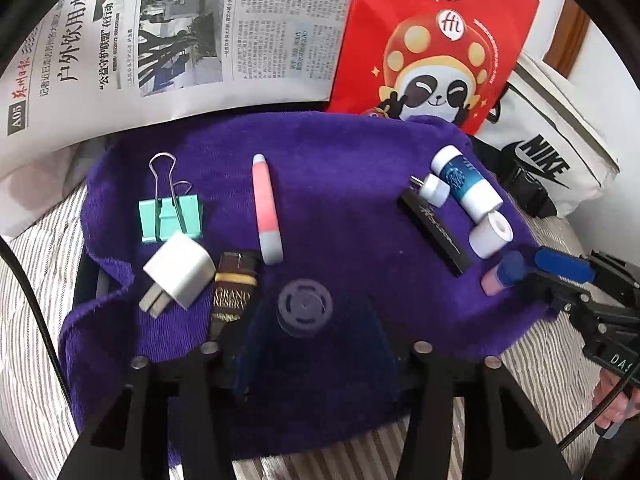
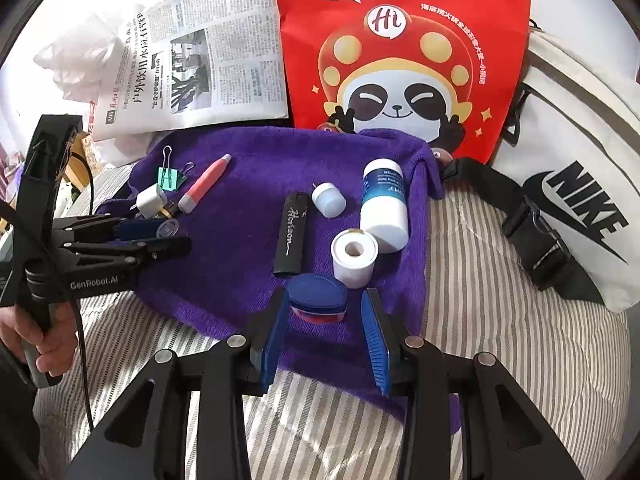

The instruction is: Organize rigid objects

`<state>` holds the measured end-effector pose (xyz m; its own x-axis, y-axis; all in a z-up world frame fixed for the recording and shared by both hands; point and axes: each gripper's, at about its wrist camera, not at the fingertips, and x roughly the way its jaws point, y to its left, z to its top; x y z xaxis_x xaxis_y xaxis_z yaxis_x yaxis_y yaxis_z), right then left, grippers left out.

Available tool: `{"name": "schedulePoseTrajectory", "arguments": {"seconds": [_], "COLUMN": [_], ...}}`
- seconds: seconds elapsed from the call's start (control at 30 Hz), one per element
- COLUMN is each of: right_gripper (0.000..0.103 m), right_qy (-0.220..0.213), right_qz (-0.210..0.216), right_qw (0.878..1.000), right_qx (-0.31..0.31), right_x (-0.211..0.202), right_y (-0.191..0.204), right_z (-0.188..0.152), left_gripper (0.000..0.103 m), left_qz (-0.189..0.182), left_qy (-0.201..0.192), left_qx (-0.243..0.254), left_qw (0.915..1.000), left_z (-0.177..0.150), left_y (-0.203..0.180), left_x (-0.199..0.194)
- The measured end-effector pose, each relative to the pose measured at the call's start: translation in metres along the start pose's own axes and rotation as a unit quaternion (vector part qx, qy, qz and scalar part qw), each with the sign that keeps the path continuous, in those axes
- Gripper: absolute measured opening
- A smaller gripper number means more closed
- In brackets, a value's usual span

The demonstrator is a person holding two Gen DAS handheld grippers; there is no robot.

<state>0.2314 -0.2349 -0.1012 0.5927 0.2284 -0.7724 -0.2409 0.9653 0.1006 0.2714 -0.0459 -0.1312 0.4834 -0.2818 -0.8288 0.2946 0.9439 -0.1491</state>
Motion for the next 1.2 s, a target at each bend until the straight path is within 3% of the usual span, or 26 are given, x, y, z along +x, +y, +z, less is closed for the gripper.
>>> {"name": "schedulePoseTrajectory", "arguments": {"seconds": [0.13,0.23,0.33,0.43,0.6,0.77,0.9,1.2], "right_gripper": [0.047,0.053,0.066,0.072,0.083,0.100,0.103,0.103], "right_qy": [-0.004,-0.013,-0.022,-0.032,-0.040,-0.050,-0.043,-0.033], "right_qz": [-0.004,-0.010,-0.010,-0.008,-0.011,-0.040,-0.059,-0.077], "right_qw": [1.000,1.000,1.000,0.999,0.998,0.997,0.997,0.995], "right_qx": [0.002,0.005,0.012,0.020,0.042,0.034,0.034,0.050], "right_x": [-0.011,-0.023,-0.037,-0.052,-0.081,-0.105,-0.120,-0.150], "right_y": [0.002,0.006,0.010,0.013,0.020,0.033,0.039,0.045], "right_z": [-0.003,-0.006,-0.007,-0.008,-0.008,-0.012,-0.021,-0.044], "left_gripper": [0.058,0.073,0.076,0.081,0.094,0.095,0.102,0.103], "left_qz": [-0.002,-0.001,0.028,0.051,0.044,0.034,0.050,0.082], "left_qy": [-0.003,-0.021,-0.041,-0.064,-0.096,-0.116,-0.129,-0.143], "left_qx": [0.014,0.026,0.046,0.055,0.008,-0.041,-0.050,-0.055], "left_qw": [0.9999,0.9994,0.9977,0.9952,0.9944,0.9918,0.9891,0.9847], "left_z": [-0.009,-0.014,-0.020,-0.025,-0.030,-0.041,-0.052,-0.069], "left_y": [-0.009,-0.016,-0.026,-0.030,-0.020,-0.011,-0.013,-0.026], "left_x": [-0.011,-0.033,-0.062,-0.090,-0.138,-0.173,-0.194,-0.225]}}
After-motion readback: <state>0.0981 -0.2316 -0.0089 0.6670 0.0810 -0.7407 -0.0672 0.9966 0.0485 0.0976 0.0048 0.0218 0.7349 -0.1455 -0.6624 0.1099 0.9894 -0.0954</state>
